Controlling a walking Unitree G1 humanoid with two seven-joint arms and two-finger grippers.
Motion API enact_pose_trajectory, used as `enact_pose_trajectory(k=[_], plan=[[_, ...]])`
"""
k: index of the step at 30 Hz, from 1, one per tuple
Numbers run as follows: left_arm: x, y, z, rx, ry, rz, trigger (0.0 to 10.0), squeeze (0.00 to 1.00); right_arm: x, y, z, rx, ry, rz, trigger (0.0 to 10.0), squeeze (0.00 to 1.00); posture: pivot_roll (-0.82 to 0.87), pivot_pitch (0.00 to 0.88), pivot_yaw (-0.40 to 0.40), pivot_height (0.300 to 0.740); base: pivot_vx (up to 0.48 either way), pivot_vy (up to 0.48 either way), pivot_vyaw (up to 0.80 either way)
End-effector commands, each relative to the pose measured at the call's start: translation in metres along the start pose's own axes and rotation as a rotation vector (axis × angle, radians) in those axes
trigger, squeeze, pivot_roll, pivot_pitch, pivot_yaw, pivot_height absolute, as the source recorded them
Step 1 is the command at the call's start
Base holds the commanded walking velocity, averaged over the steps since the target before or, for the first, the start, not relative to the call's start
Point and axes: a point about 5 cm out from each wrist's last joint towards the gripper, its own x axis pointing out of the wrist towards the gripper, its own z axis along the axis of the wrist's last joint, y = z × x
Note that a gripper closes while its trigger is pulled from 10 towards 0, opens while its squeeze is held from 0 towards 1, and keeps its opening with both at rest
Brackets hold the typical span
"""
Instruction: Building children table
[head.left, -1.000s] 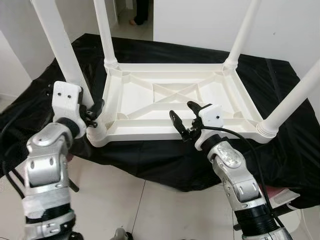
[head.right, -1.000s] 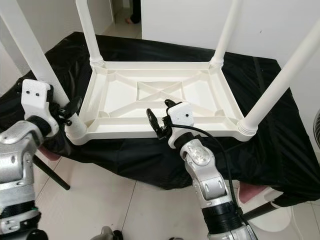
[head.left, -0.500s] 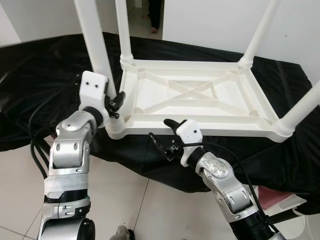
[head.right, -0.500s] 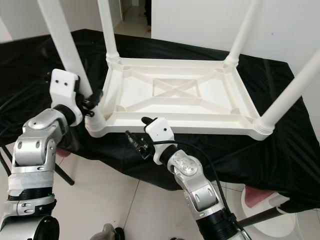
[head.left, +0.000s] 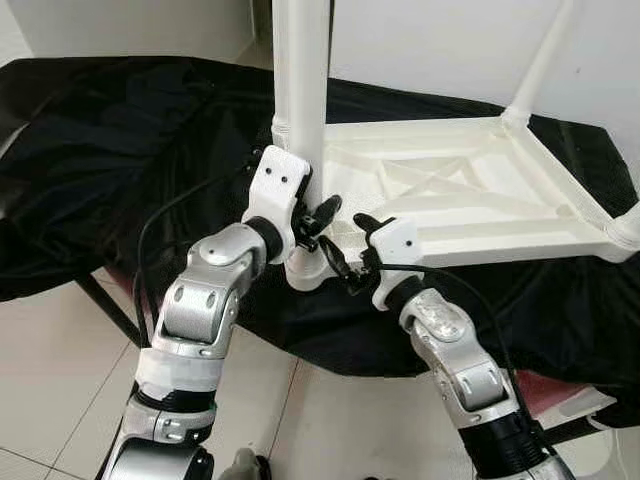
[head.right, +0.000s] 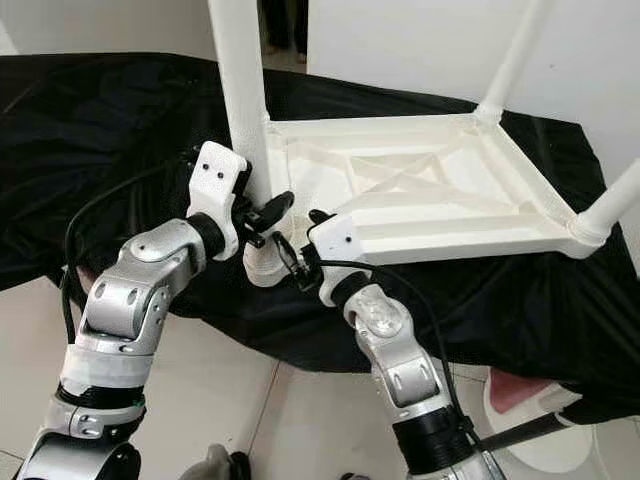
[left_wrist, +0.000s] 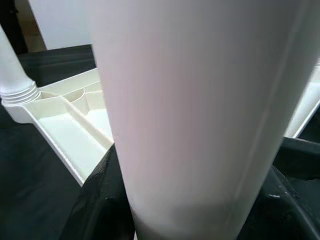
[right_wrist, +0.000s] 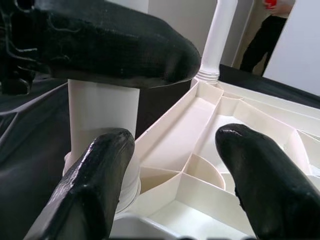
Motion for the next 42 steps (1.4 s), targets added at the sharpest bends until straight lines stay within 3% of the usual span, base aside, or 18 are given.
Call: enact_pose_trajectory(k=[1,6,7,9,10,13,14,19,20,24,25,26,27,29,30,34,35,42], plan=[[0.008,-0.030,0.029,0.062,-0.121,-0.299,0.0,0.00,-0.002,0.004,0.011,0.019,-0.050,0.052,10.0,0.00,0.00,0.113,0.043,0.740,0.000,0.000,0.00],[0.012,-0.037,0.030,0.086,-0.117,-0.328,0.0,0.00,-0.006,0.009,0.009,0.034,-0.024,0.135,10.0,0.00,-0.01,0.114,0.044,0.740,0.000,0.000,0.00],[0.013,-0.038,0.029,0.102,-0.110,-0.331,10.0,0.00,-0.008,0.011,0.007,0.042,-0.004,0.167,10.0,0.00,-0.01,0.114,0.044,0.740,0.000,0.000,0.00],[0.014,-0.031,0.019,0.233,-0.041,-0.276,10.0,0.00,-0.012,0.008,0.001,0.031,0.029,0.164,10.0,0.00,-0.01,0.114,0.040,0.740,0.000,0.000,0.00],[0.012,-0.026,0.015,0.256,-0.020,-0.251,10.0,0.68,-0.014,0.002,-0.002,0.017,0.045,0.124,10.0,0.00,-0.01,0.116,0.037,0.740,0.000,0.000,0.00],[0.011,-0.022,0.012,0.265,-0.005,-0.234,10.0,0.68,-0.015,-0.003,-0.004,0.004,0.054,0.097,10.0,0.00,-0.01,0.116,0.037,0.740,0.000,0.000,0.00],[0.008,-0.018,0.008,0.237,0.014,-0.224,10.0,1.00,-0.016,-0.007,-0.005,-0.003,0.061,0.076,10.0,0.00,-0.01,0.116,0.036,0.740,0.000,0.000,0.00],[0.000,-0.009,0.003,0.204,0.034,-0.210,10.0,1.00,-0.019,-0.018,-0.006,-0.004,0.069,0.049,10.0,0.00,-0.01,0.117,0.035,0.740,0.000,0.000,0.00],[-0.002,-0.005,0.006,0.193,0.024,-0.210,10.0,0.00,-0.020,-0.018,-0.004,-0.005,0.066,0.058,10.0,0.00,-0.01,0.117,0.035,0.740,0.000,0.000,0.00],[-0.008,0.004,0.012,0.218,0.012,-0.241,10.0,0.00,-0.019,-0.015,-0.003,0.008,0.065,0.093,10.0,0.00,-0.01,0.117,0.033,0.740,0.000,0.000,0.00],[-0.012,0.009,0.013,0.270,0.021,-0.275,10.0,0.18,-0.017,-0.010,-0.004,0.014,0.064,0.117,10.0,0.00,0.00,0.118,0.028,0.740,0.000,0.000,0.00],[-0.012,0.009,0.013,0.270,0.021,-0.275,10.0,0.18,-0.017,-0.010,-0.004,0.014,0.064,0.117,10.0,0.00,0.00,0.118,0.028,0.740,0.000,0.000,0.00],[-0.015,0.011,0.012,0.309,0.035,-0.299,10.0,1.00,-0.014,-0.006,-0.004,0.022,0.063,0.127,10.0,0.00,0.00,0.118,0.026,0.740,0.000,0.000,0.00],[-0.015,0.012,0.007,0.378,0.059,-0.310,10.0,1.00,-0.007,0.000,-0.004,0.019,0.056,0.129,10.0,0.00,0.00,0.118,0.026,0.740,0.000,0.000,0.00],[-0.017,0.008,0.005,0.372,0.070,-0.337,10.0,0.21,-0.004,0.000,-0.004,0.017,0.055,0.120,10.0,0.00,0.00,0.118,0.025,0.740,0.000,0.000,0.00],[-0.019,0.006,0.003,0.365,0.076,-0.358,10.0,0.21,-0.002,0.000,-0.004,0.015,0.055,0.114,10.0,0.00,0.00,0.118,0.025,0.740,0.000,0.000,0.00],[-0.023,0.001,0.002,0.342,0.078,-0.392,10.0,0.00,0.000,0.001,-0.004,0.016,0.052,0.116,10.0,0.00,0.00,0.121,0.028,0.740,0.000,0.000,0.00],[-0.035,0.012,0.000,0.335,0.045,-0.260,10.0,0.00,0.010,0.007,0.002,0.014,0.022,0.147,10.0,0.00,0.00,0.123,0.030,0.740,0.000,0.000,0.00]])
